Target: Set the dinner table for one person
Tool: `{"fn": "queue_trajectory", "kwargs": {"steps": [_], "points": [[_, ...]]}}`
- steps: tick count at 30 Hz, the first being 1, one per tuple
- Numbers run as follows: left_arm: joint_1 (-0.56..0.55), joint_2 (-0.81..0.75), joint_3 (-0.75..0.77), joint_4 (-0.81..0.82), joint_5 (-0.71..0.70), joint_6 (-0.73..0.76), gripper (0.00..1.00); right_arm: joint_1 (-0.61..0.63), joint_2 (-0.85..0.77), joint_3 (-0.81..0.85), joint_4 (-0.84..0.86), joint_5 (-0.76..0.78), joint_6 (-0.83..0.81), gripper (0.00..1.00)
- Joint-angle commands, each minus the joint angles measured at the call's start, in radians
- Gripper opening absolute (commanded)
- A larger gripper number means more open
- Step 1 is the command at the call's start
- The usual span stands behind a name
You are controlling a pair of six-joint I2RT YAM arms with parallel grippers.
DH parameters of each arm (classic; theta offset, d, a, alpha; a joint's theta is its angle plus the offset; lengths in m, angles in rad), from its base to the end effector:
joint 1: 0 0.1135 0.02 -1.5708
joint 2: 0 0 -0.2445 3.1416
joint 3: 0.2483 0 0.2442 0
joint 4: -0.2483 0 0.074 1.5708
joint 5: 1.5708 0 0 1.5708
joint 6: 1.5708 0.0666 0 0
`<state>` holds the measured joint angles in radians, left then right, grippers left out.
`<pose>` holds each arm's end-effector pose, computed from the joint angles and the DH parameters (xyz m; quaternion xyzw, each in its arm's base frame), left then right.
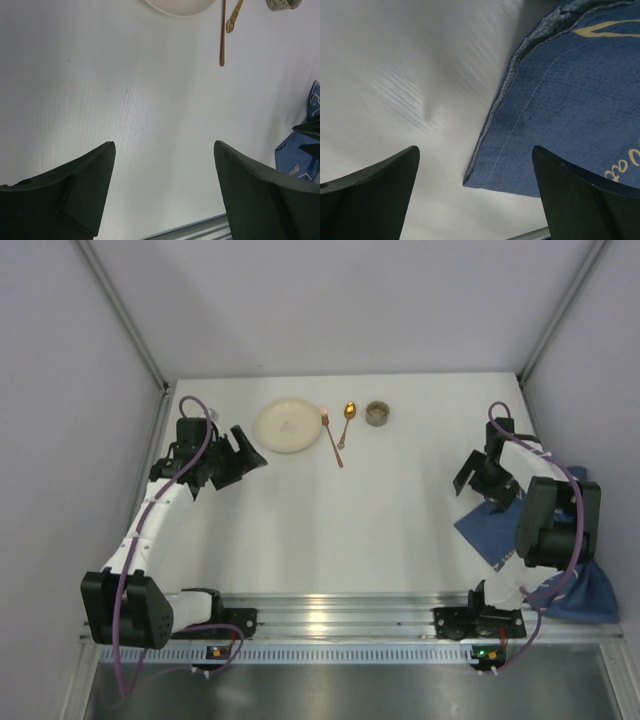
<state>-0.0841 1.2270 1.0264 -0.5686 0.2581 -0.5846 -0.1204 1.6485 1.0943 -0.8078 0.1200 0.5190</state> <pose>0.2785 -0.0405 0.2591 -0.1775 0.8971 -0.2389 0.3266 0.2978 -0.0441 0.1466 0.3179 0.9405 -0.0379 0.1138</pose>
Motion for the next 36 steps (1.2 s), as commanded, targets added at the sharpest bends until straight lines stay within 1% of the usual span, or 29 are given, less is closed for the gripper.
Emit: {"fn": "queue_trajectory", "kwargs": {"steps": [1, 2, 3, 5, 6, 8, 9, 10, 11, 12, 13, 16, 19, 21, 22, 23, 24, 26, 27, 28, 29, 30, 32, 36], "points": [[-0.016, -0.030, 0.032, -0.033, 0.012, -0.011, 0.85, -0.015, 0.059, 0.019, -0.028, 0.030, 0.013, 0.94], [-0.023, -0.038, 0.029, -0.033, 0.007, -0.017, 0.85, -0.015, 0.069, 0.015, -0.015, 0.023, 0.010, 0.90], [-0.025, -0.044, 0.026, -0.027, 0.001, -0.023, 0.84, -0.016, 0.082, 0.009, -0.005, 0.018, 0.012, 0.81], [-0.031, -0.057, 0.015, -0.011, -0.003, -0.018, 0.85, -0.016, 0.085, -0.032, 0.051, -0.002, 0.015, 0.72], [-0.032, -0.058, 0.008, -0.002, -0.008, -0.008, 0.84, -0.018, 0.083, -0.051, 0.073, -0.011, 0.018, 0.63], [-0.036, -0.052, -0.020, 0.021, -0.019, 0.003, 0.85, -0.018, 0.085, -0.098, 0.125, -0.020, 0.022, 0.53], [-0.036, -0.041, -0.025, 0.022, -0.020, 0.002, 0.84, -0.018, 0.083, -0.112, 0.136, -0.022, 0.024, 0.40], [-0.036, -0.037, -0.026, 0.018, -0.017, 0.002, 0.84, -0.016, 0.080, -0.128, 0.150, -0.028, 0.026, 0.33], [-0.040, -0.029, -0.025, 0.010, 0.001, -0.001, 0.83, -0.018, 0.077, -0.152, 0.174, -0.037, 0.021, 0.24], [-0.046, -0.030, -0.026, 0.010, 0.004, -0.001, 0.82, -0.016, 0.077, -0.162, 0.182, -0.052, 0.016, 0.06], [-0.054, -0.034, -0.029, 0.009, 0.000, 0.000, 0.82, -0.016, 0.077, -0.168, 0.186, -0.057, 0.007, 0.00], [-0.074, -0.050, -0.038, 0.003, -0.020, -0.006, 0.82, -0.015, 0.079, -0.182, 0.197, -0.085, -0.022, 0.00], [-0.077, -0.075, -0.051, -0.001, -0.036, -0.018, 0.82, 0.010, 0.042, -0.174, 0.184, -0.129, -0.020, 0.00], [-0.080, -0.081, -0.052, -0.002, -0.046, -0.023, 0.82, 0.086, 0.013, -0.134, 0.147, -0.170, -0.022, 0.00], [-0.083, -0.086, -0.054, -0.008, -0.049, -0.027, 0.82, 0.112, 0.008, -0.091, 0.101, -0.177, -0.017, 0.00], [-0.086, -0.084, -0.049, -0.011, -0.051, -0.027, 0.82, 0.183, 0.005, -0.068, 0.078, -0.193, -0.014, 0.00], [-0.088, -0.089, -0.048, -0.016, -0.057, -0.029, 0.81, 0.279, -0.004, -0.047, 0.053, -0.207, -0.008, 0.00], [-0.094, -0.095, -0.037, -0.027, -0.066, -0.030, 0.81, 0.378, -0.010, 0.019, 0.000, -0.253, 0.009, 0.00], [-0.095, -0.099, -0.034, -0.030, -0.071, -0.031, 0.81, 0.469, -0.012, 0.047, -0.020, -0.273, 0.007, 0.00], [-0.100, -0.103, -0.031, -0.033, -0.071, -0.031, 0.81, 0.510, -0.007, 0.080, -0.077, -0.284, 0.000, 0.00], [-0.101, -0.104, -0.029, -0.033, -0.074, -0.029, 0.81, 0.545, -0.003, 0.152, -0.111, -0.278, -0.007, 0.00], [-0.101, -0.103, -0.029, -0.034, -0.076, -0.023, 0.81, 0.601, 0.000, 0.186, -0.137, -0.276, -0.014, 0.00], [-0.103, -0.093, -0.026, -0.042, -0.076, -0.018, 0.81, 0.640, -0.012, 0.254, -0.194, -0.267, -0.016, 0.00], [-0.111, -0.063, -0.020, -0.043, -0.065, -0.014, 0.81, 0.700, -0.052, 0.302, -0.231, -0.305, 0.010, 0.00]]}}
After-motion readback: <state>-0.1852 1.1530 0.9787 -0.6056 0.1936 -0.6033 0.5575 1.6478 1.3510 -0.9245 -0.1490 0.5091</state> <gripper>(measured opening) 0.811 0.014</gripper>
